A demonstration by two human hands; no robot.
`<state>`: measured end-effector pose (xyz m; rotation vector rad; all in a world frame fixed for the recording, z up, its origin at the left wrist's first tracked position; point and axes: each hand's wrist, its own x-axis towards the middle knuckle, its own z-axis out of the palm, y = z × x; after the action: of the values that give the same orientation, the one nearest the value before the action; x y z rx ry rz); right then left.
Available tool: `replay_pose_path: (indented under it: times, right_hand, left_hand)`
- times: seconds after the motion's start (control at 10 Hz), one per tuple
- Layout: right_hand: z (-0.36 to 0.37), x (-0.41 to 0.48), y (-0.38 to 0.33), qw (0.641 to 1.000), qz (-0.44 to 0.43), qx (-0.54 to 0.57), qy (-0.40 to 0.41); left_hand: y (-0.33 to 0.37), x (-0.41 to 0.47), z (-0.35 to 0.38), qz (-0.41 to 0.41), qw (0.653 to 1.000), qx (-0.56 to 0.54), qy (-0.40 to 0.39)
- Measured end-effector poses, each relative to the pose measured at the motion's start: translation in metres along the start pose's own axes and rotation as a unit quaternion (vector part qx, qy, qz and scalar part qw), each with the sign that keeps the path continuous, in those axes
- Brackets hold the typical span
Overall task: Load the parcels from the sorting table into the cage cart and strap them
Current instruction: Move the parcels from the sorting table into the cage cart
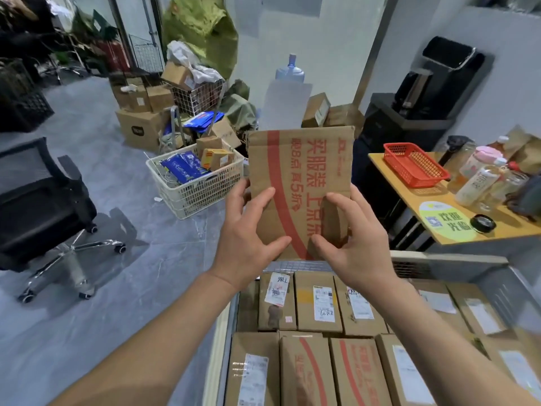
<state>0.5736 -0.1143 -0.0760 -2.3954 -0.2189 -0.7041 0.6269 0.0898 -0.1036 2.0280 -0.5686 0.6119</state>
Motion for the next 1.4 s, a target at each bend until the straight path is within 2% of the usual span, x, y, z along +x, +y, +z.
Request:
replay_pose_path:
  times: [0.2, 0.3, 0.5, 0.6, 0.7, 0.9, 1.0, 1.1, 1.2, 1.3, 1.4]
  right_hand:
    - [0.051, -0.054, 0.046, 0.992, 0.112, 0.023, -0.054]
    - [0.086, -0.094, 0.073, 0.979, 0.177, 0.049, -0.094]
    - [0.158, -0.177, 0.104, 0.919, 0.318, 0.14, -0.188]
    - [0.192, -0.208, 0.117, 0.88, 0.374, 0.174, -0.237]
    - [0.216, -0.232, 0.128, 0.853, 0.403, 0.181, -0.277]
    - [0.24, -0.264, 0.139, 0.822, 0.425, 0.17, -0.337]
    - [0.245, -0.278, 0.146, 0.825, 0.409, 0.13, -0.369]
    - [0.247, -0.286, 0.15, 0.824, 0.382, 0.094, -0.407]
    - [0.251, -0.291, 0.151, 0.813, 0.35, 0.052, -0.463]
    - [0.255, -0.295, 0.152, 0.796, 0.329, 0.015, -0.508]
    - [0.257, -0.296, 0.152, 0.784, 0.32, 0.009, -0.532]
  left_hand:
    - [-0.044, -0.051, 0.043, -0.051, 0.995, -0.007, -0.084]
    - [-0.069, -0.091, 0.066, -0.111, 0.982, 0.0, -0.152]
    - [-0.105, -0.169, 0.089, -0.228, 0.929, 0.067, -0.283]
    - [-0.121, -0.198, 0.096, -0.274, 0.888, 0.123, -0.347]
    - [-0.134, -0.222, 0.102, -0.316, 0.864, 0.124, -0.372]
    - [-0.155, -0.267, 0.113, -0.371, 0.827, 0.13, -0.403]
    - [-0.162, -0.285, 0.121, -0.391, 0.795, 0.138, -0.443]
    - [-0.17, -0.303, 0.128, -0.418, 0.775, 0.153, -0.449]
    - [-0.182, -0.322, 0.132, -0.35, 0.767, 0.212, -0.494]
    - [-0.192, -0.333, 0.136, -0.369, 0.743, 0.212, -0.516]
    - [-0.198, -0.338, 0.14, -0.366, 0.739, 0.201, -0.529]
